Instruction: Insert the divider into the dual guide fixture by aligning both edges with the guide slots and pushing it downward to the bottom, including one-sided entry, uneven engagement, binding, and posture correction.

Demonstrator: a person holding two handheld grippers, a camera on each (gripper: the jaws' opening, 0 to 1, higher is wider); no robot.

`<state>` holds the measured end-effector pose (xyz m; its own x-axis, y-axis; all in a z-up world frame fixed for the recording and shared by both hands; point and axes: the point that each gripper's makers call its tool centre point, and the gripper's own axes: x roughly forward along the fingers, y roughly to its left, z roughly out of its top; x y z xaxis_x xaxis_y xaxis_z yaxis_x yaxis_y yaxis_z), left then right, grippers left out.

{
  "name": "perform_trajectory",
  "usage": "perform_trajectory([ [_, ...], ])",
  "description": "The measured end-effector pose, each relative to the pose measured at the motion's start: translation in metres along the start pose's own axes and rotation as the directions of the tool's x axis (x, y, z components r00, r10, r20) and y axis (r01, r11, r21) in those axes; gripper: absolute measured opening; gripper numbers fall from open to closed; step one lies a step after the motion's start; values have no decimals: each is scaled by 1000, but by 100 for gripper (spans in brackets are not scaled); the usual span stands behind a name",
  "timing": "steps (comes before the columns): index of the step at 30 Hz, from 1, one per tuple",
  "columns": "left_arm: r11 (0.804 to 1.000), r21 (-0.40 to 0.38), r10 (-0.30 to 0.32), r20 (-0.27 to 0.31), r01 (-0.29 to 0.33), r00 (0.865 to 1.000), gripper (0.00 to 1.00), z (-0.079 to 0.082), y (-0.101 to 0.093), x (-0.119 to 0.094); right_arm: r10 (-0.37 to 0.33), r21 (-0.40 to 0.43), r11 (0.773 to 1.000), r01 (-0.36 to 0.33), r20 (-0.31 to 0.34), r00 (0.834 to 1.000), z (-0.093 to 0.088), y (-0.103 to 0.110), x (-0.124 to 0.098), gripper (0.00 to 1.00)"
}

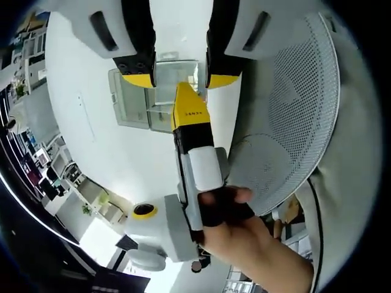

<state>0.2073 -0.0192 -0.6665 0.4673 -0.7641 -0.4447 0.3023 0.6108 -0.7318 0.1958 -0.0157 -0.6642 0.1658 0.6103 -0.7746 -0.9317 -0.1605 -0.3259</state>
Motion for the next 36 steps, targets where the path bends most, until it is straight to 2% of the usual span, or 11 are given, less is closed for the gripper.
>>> perform_trajectory([
  [4,1000,-12,-1,4,1,1000,0,0,0,0,-3,-9,1000,3,-3,1000,0,0,0,27],
  [10,996,-84,-18,13,19,1000,0,1,2,0,-8,-29,1000,8,-11,1000,1,0,0,28],
  [13,996,-86,-15,22,17,1000,0,2,3,0,-13,-36,999,12,-15,1000,2,-2,0,28],
  [19,992,-120,-22,39,27,999,0,4,9,-3,-17,-11,1000,17,0,1000,6,-6,-3,27],
  [28,998,-50,-35,65,39,997,0,8,6,-7,-9,44,999,9,-2,1000,1,-13,-7,26],
  [36,998,41,-43,83,40,996,0,11,9,-12,45,87,995,-45,0,999,-6,-15,-9,24],
])
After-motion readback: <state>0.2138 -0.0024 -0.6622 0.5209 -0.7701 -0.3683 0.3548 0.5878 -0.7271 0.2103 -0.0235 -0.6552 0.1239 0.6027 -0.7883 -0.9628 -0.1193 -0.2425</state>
